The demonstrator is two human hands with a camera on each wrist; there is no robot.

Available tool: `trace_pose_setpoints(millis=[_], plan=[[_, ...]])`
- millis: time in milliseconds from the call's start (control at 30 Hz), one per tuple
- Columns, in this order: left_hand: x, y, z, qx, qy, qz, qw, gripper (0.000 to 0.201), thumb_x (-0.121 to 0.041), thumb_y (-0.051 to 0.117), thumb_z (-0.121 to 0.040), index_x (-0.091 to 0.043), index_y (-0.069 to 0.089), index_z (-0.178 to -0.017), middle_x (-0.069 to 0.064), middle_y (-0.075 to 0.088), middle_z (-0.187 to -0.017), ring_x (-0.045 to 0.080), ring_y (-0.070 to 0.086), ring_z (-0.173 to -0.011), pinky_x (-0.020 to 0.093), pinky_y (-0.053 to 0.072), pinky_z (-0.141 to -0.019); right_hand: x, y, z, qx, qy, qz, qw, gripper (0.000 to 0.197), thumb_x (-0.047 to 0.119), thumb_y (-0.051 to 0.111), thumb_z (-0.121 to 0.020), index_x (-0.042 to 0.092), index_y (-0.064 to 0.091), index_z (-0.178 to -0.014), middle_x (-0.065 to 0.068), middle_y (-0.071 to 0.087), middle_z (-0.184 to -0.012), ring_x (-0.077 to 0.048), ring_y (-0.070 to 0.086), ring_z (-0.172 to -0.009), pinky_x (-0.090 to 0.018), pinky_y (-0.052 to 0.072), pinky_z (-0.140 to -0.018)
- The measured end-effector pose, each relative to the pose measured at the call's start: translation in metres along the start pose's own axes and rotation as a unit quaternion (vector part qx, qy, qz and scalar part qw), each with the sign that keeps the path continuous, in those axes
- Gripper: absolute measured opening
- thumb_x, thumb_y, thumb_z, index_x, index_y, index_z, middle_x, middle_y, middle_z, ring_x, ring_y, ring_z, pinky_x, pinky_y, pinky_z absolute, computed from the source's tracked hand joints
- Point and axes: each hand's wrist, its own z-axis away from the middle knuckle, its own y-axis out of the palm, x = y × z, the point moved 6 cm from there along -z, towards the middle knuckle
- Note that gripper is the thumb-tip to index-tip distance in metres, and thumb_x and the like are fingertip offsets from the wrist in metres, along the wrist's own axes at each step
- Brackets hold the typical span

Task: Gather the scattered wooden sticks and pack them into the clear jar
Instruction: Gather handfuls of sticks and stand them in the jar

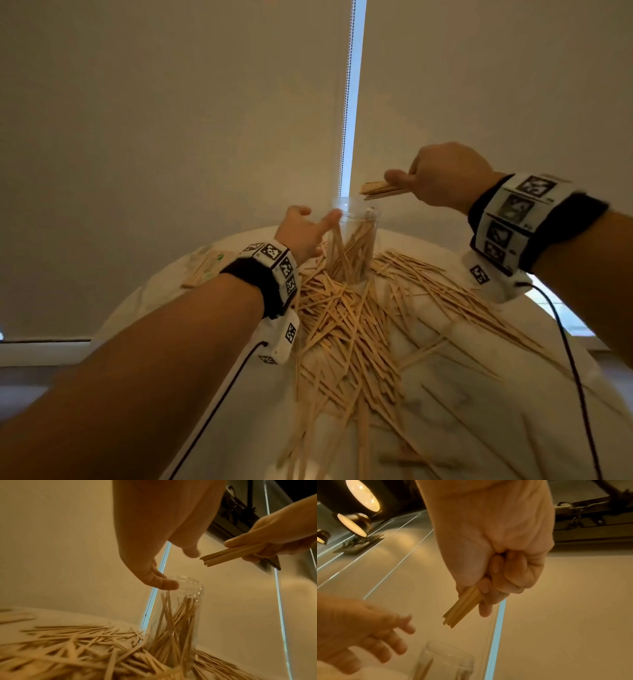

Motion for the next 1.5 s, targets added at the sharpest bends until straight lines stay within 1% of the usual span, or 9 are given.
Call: trace_pose_setpoints(millis=[200, 367, 433, 700, 833, 967, 1167, 1333, 1500], plan=[[0.009, 0.042, -0.059, 0.056, 0.026, -0.093, 0.994, 0.159, -0.068, 0.088, -0.037, -0.021, -0.003, -0.158, 0.012, 0.037, -0.156, 0.03, 0.043, -0.138, 0.048, 0.037, -0.113, 0.034, 0.062, -0.071, 0.077, -0.08, 0.072, 0.991, 0.059, 0.062, 0.05, -0.092, 0.01, 0.065, -0.07, -0.004, 0.061, -0.065, -0.023, 0.059, -0.067, -0.035, 0.052, -0.068], [0.034, 0.059, -0.072, 0.034, 0.014, -0.134, 0.99, 0.085, -0.029, 0.082, -0.078, -0.011, 0.032, -0.144, 0.004, 0.058, -0.116, 0.023, 0.06, -0.103, 0.027, 0.049, -0.069, 0.069, 0.114, -0.091, 0.213, -0.134, 0.137, 0.958, 0.039, 0.043, 0.056, -0.096, 0.007, 0.065, -0.083, -0.003, 0.06, -0.07, -0.019, 0.055, -0.069, -0.033, 0.049, -0.076], [0.036, 0.058, -0.073, 0.021, 0.023, -0.152, 0.988, 0.072, -0.028, 0.079, -0.08, -0.014, 0.039, -0.138, 0.001, 0.056, -0.11, 0.021, 0.057, -0.097, 0.028, 0.045, -0.07, 0.072, 0.12, -0.095, 0.243, -0.139, 0.16, 0.947, 0.03, 0.038, 0.061, -0.094, 0.009, 0.071, -0.094, -0.002, 0.063, -0.077, -0.017, 0.056, -0.074, -0.032, 0.049, -0.077], [0.041, 0.055, -0.078, 0.026, 0.008, -0.128, 0.991, 0.074, -0.029, 0.083, -0.075, -0.018, 0.042, -0.136, 0.004, 0.064, -0.115, 0.024, 0.064, -0.102, 0.04, 0.056, -0.089, 0.083, 0.116, -0.095, 0.281, -0.162, 0.169, 0.93, 0.033, 0.04, 0.063, -0.093, 0.02, 0.07, -0.118, -0.002, 0.07, -0.11, -0.02, 0.062, -0.102, -0.036, 0.049, -0.094], [0.04, 0.052, -0.07, 0.022, 0.013, -0.127, 0.992, 0.076, -0.03, 0.083, -0.077, -0.019, 0.042, -0.14, 0.0, 0.063, -0.117, 0.018, 0.062, -0.097, 0.024, 0.051, -0.067, 0.072, 0.1, -0.088, 0.255, -0.13, 0.001, 0.958, 0.031, 0.027, 0.068, -0.091, 0.018, 0.071, -0.119, -0.003, 0.068, -0.098, -0.021, 0.06, -0.083, -0.026, 0.048, -0.062], [0.035, 0.046, -0.05, 0.049, -0.005, -0.184, 0.982, 0.107, -0.048, 0.079, -0.078, -0.006, 0.018, -0.155, 0.0, 0.053, -0.13, 0.012, 0.053, -0.11, 0.011, 0.037, -0.057, 0.063, 0.07, -0.075, 0.179, -0.113, -0.091, 0.973, 0.023, 0.026, 0.06, -0.094, 0.025, 0.073, -0.113, 0.009, 0.073, -0.095, -0.014, 0.068, -0.084, -0.024, 0.051, -0.07], [0.028, 0.01, 0.003, 0.062, -0.016, -0.337, 0.939, 0.101, -0.066, 0.075, -0.071, -0.009, 0.041, -0.147, 0.009, 0.05, -0.146, 0.027, 0.052, -0.128, 0.033, 0.041, -0.092, 0.048, 0.04, 0.001, 0.146, -0.067, -0.165, 0.973, 0.018, 0.03, 0.06, -0.095, 0.019, 0.074, -0.096, 0.003, 0.072, -0.081, -0.013, 0.067, -0.072, -0.024, 0.05, -0.06], [0.029, -0.017, 0.075, 0.143, -0.038, -0.479, 0.865, 0.06, -0.066, 0.07, -0.077, -0.006, 0.066, -0.083, 0.006, 0.07, -0.082, 0.018, 0.061, -0.069, 0.029, 0.048, -0.067, 0.052, 0.068, 0.095, 0.267, -0.033, -0.131, 0.954, 0.032, 0.041, 0.053, -0.099, 0.022, 0.061, -0.074, -0.004, 0.072, -0.076, -0.019, 0.07, -0.066, -0.033, 0.06, -0.073], [0.053, -0.005, 0.168, 0.278, -0.102, -0.56, 0.774, 0.082, -0.085, 0.058, -0.069, -0.007, 0.07, -0.09, 0.004, 0.067, -0.061, 0.014, 0.057, -0.051, 0.027, 0.052, -0.068, 0.069, 0.097, 0.147, 0.355, -0.005, 0.01, 0.935, 0.068, 0.072, 0.037, -0.092, 0.013, 0.047, -0.06, -0.001, 0.05, -0.061, -0.012, 0.045, -0.055, -0.029, 0.047, -0.076]])
